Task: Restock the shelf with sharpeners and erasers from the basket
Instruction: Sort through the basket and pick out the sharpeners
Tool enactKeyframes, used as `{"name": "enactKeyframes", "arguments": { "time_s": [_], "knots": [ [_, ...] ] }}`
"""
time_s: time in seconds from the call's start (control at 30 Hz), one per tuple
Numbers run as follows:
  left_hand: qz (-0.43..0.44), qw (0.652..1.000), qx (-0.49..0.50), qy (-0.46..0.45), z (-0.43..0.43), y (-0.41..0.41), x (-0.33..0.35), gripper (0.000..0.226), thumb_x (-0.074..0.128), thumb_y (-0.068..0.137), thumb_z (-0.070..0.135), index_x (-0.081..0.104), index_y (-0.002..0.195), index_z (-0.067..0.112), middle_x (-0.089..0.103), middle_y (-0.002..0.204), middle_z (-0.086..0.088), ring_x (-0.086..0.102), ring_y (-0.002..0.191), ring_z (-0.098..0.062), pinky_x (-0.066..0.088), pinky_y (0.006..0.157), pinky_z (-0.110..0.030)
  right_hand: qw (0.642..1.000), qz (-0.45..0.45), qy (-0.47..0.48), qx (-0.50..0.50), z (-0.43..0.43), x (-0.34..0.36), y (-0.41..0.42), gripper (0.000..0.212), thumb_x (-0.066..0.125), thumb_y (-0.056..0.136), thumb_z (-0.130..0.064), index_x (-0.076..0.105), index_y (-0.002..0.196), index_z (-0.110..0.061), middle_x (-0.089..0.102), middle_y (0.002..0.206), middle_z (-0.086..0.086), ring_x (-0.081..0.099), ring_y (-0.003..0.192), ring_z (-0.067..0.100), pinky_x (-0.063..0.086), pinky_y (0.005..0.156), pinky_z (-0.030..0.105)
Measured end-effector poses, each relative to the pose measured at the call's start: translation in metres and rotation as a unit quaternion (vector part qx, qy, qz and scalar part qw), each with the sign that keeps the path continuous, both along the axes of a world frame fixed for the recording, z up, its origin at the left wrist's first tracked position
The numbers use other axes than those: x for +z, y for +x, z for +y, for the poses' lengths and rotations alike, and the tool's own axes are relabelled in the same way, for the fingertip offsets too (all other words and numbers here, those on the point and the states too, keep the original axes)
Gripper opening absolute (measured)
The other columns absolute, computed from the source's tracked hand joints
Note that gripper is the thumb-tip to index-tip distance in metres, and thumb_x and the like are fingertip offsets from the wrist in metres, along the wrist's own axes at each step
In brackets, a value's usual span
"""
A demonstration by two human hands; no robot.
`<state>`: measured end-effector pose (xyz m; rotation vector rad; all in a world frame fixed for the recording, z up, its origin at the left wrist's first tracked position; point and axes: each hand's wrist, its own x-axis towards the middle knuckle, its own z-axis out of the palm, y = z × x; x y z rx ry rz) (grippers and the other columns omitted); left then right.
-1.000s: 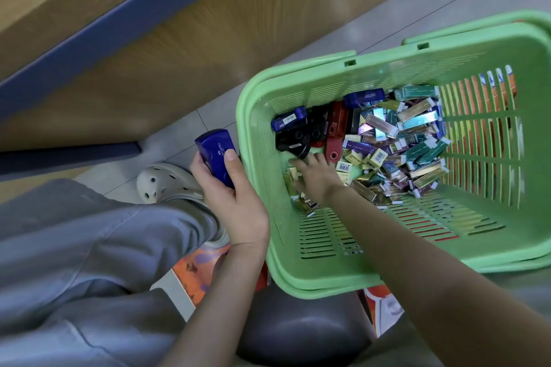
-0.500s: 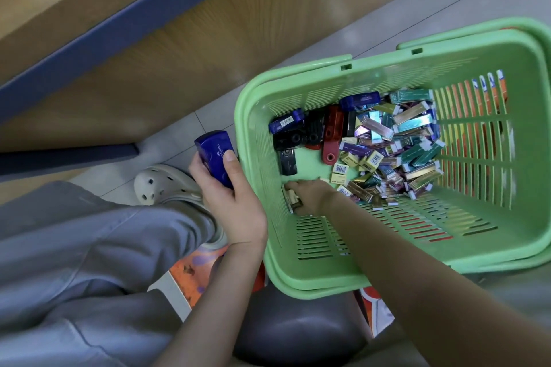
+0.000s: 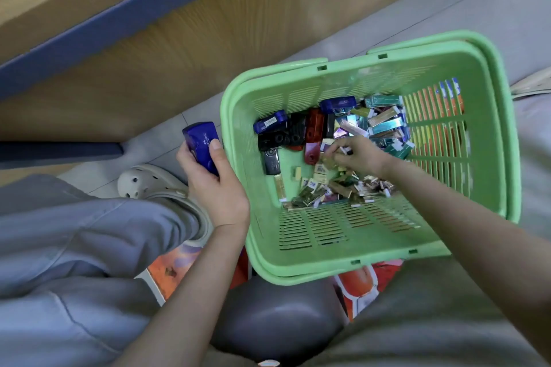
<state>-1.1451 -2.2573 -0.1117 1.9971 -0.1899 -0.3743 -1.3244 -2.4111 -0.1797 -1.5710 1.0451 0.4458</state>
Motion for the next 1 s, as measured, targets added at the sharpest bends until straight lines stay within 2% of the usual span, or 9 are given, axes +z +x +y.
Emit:
{"name": "enactKeyframes", "arguments": {
  "time_s": [0.07, 0.1, 0.17, 0.23, 0.37, 0.5, 0.8, 0.93, 1.0],
  "knots": [
    [-0.002, 1.000, 0.000, -0.001, 0.000, 0.000, -0.001, 0.030, 0.045, 0.096, 0.028, 0.045, 0.121, 0.012, 0.055, 0.089, 0.013, 0.053, 0.074, 0.009, 0.039, 0.073, -0.008, 0.998, 0.035, -0.045, -0.024, -0.013, 0.011, -0.011, 0.020, 0.053, 0.096, -0.025, 0.062, 0.111, -0.015, 0.056, 0.121, -0.004, 0.057, 0.069, 0.009, 0.051, 0.054, 0.020],
    [-0.004, 1.000, -0.003, -0.002, 0.000, 0.000, -0.001, 0.033, 0.045, 0.096, 0.028, 0.046, 0.123, 0.008, 0.055, 0.088, 0.014, 0.053, 0.073, 0.009, 0.039, 0.073, -0.008, 0.993, 0.075, -0.092, 0.024, -0.015, 0.015, -0.015, 0.031, 0.050, 0.097, -0.032, 0.056, 0.123, -0.016, 0.049, 0.127, -0.003, 0.059, 0.079, 0.012, 0.054, 0.064, 0.027],
    [-0.005, 1.000, -0.007, -0.006, 0.001, 0.000, -0.001, 0.037, 0.045, 0.096, 0.028, 0.046, 0.124, 0.004, 0.055, 0.089, 0.013, 0.052, 0.074, 0.007, 0.040, 0.074, -0.011, 0.939, 0.180, -0.230, 0.180, -0.011, 0.018, -0.017, 0.049, 0.041, 0.098, -0.040, 0.036, 0.141, -0.018, 0.040, 0.141, 0.008, 0.056, 0.108, 0.027, 0.049, 0.093, 0.042],
    [-0.005, 1.000, -0.007, -0.007, 0.001, 0.000, -0.001, 0.039, 0.044, 0.096, 0.029, 0.046, 0.125, 0.004, 0.055, 0.090, 0.011, 0.053, 0.075, 0.007, 0.041, 0.075, -0.011, 0.892, 0.171, -0.327, 0.259, 0.006, 0.018, -0.011, 0.052, 0.042, 0.097, -0.041, 0.031, 0.142, -0.017, 0.038, 0.143, 0.011, 0.043, 0.125, 0.031, 0.037, 0.107, 0.044],
    [-0.006, 1.000, -0.005, -0.001, 0.001, 0.000, -0.001, 0.037, 0.044, 0.096, 0.027, 0.045, 0.126, 0.005, 0.055, 0.090, 0.014, 0.053, 0.076, 0.009, 0.040, 0.074, -0.009, 0.929, 0.017, -0.207, 0.306, 0.043, 0.000, 0.019, 0.058, 0.056, 0.093, -0.034, 0.034, 0.142, -0.014, 0.040, 0.140, 0.006, 0.041, 0.127, 0.022, 0.033, 0.107, 0.032],
    [-0.008, 1.000, 0.001, 0.009, 0.000, -0.002, 0.001, 0.034, 0.045, 0.097, 0.026, 0.045, 0.126, 0.007, 0.054, 0.092, 0.018, 0.053, 0.077, 0.012, 0.040, 0.076, -0.009, 0.937, 0.089, -0.075, 0.328, 0.061, -0.037, 0.030, 0.075, 0.066, 0.085, -0.034, 0.027, 0.144, -0.009, 0.035, 0.143, 0.010, 0.037, 0.132, 0.027, 0.035, 0.107, 0.038],
    [0.003, 1.000, -0.001, -0.012, 0.000, -0.002, 0.007, 0.018, 0.046, 0.096, 0.024, 0.044, 0.114, 0.021, 0.055, 0.093, 0.014, 0.053, 0.080, 0.006, 0.042, 0.077, -0.014, 0.836, 0.128, -0.136, 0.516, 0.072, -0.061, 0.043, 0.062, 0.048, 0.094, -0.047, 0.037, 0.140, -0.007, 0.023, 0.148, 0.020, 0.032, 0.134, 0.035, 0.038, 0.104, 0.042],
    [-0.042, 0.996, -0.082, -0.016, 0.007, -0.004, 0.016, 0.014, 0.049, 0.091, 0.032, 0.046, 0.105, 0.034, 0.052, 0.099, 0.001, 0.050, 0.087, -0.008, 0.045, 0.080, -0.029, 0.843, 0.116, -0.111, 0.514, 0.071, -0.059, 0.048, 0.051, 0.052, 0.094, -0.040, 0.045, 0.133, -0.008, 0.033, 0.142, 0.017, 0.044, 0.125, 0.032, 0.041, 0.099, 0.039],
    [-0.110, 0.980, -0.163, -0.007, 0.012, -0.006, 0.024, 0.020, 0.051, 0.090, 0.027, 0.048, 0.110, 0.026, 0.045, 0.098, 0.010, 0.046, 0.090, 0.003, 0.040, 0.080, -0.018, 0.859, 0.118, -0.079, 0.492, 0.068, -0.057, 0.045, 0.048, 0.055, 0.094, -0.031, 0.044, 0.134, -0.009, 0.036, 0.139, 0.015, 0.049, 0.120, 0.031, 0.044, 0.098, 0.038]
  ]
}}
